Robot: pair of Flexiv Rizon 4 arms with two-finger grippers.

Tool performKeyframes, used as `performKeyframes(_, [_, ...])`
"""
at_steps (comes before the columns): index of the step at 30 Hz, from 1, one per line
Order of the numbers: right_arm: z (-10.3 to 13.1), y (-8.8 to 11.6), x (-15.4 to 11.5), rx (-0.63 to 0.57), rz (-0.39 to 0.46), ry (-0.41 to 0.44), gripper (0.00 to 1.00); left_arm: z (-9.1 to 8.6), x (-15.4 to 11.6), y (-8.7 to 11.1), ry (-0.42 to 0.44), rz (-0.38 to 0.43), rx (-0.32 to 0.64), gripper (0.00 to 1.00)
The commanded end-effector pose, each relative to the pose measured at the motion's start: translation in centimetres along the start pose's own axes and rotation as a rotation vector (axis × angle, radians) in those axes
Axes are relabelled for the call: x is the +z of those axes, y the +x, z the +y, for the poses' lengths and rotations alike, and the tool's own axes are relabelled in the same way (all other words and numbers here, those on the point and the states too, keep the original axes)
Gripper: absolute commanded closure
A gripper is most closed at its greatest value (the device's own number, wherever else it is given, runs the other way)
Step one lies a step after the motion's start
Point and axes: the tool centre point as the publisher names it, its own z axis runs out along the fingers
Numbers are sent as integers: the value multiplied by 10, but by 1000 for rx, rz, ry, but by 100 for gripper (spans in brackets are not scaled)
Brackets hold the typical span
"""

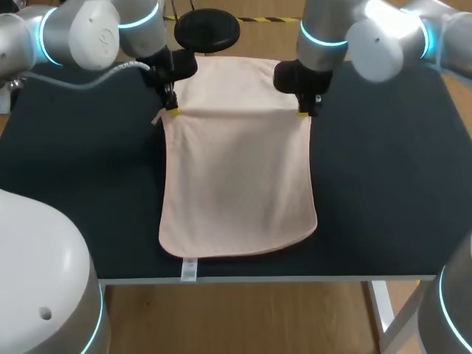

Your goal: Fold the towel

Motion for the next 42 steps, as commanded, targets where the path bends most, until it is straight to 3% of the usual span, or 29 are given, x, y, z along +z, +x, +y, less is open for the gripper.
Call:
performKeyframes(1, [-8,-1,-35,-11,-23,-7,100,3,-39,8,-17,-13,-1,100])
performKeyframes(11, [-1,-34,-114,-53,-125,-56,100,-23,-108,-7,-35,-55,21,100])
performKeyframes(18, [-3,-55,-165,-80,-196,-72,100,-41,-165,-33,-29,-158,33,100])
performKeyframes(26, [-7,-86,-207,-99,-244,-61,100,-56,-209,-72,-51,-198,17,100])
performKeyframes(35, [-7,-120,-257,-149,-330,-18,100,-77,-265,-99,-41,-326,40,100])
performKeyframes(42, [-5,-155,-271,-174,-400,2,100,-84,-282,-126,-63,-409,52,100])
